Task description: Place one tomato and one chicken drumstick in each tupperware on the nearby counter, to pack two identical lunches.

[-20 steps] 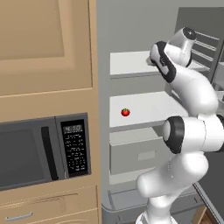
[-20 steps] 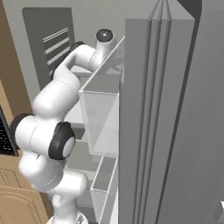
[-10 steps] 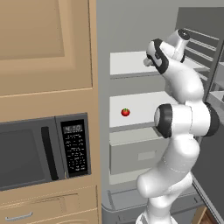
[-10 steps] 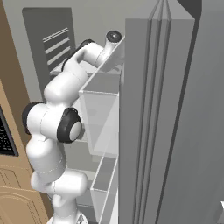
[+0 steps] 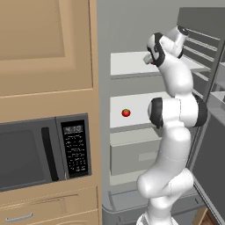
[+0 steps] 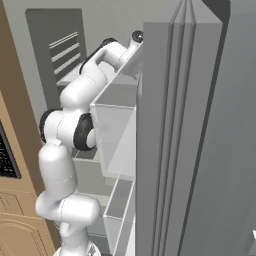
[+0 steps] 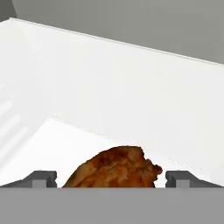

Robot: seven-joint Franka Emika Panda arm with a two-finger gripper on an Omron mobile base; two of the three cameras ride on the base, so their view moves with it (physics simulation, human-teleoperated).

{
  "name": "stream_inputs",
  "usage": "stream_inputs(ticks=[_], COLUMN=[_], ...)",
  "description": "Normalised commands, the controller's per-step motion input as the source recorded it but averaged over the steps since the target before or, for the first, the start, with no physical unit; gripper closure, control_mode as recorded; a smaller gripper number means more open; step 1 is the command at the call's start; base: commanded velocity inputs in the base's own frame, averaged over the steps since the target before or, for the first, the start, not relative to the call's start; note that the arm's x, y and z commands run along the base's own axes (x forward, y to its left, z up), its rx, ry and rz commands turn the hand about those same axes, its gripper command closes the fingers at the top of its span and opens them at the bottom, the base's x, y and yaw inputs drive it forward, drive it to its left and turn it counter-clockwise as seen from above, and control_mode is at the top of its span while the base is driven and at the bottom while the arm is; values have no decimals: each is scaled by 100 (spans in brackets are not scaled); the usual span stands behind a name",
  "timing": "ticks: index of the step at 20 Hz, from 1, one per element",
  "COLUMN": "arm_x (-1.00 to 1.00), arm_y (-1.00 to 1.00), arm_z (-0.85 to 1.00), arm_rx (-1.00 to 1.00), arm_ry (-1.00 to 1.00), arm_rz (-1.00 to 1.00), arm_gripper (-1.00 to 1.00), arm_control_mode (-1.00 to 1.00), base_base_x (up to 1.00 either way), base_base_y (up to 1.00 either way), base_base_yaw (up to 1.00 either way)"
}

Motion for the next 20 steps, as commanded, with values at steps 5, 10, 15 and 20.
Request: stream_inputs(ticks=[5, 10, 15, 20], arm_x=[-19, -43, -83, -96], arm_y=[20, 50, 36, 2], arm_z=[-100, -100, -100, -38], arm_rx=[-10, -15, -12, -1], arm_ry=[10, 4, 0, 16], arm_rz=[0, 0, 0, -1], arm_gripper=[100, 100, 100, 100], arm_control_mode=[-100, -100, -100, -100], base_base_x=[0, 0, 0, 0], base_base_y=[0, 0, 0, 0], base_base_yaw=[0, 0, 0, 0])
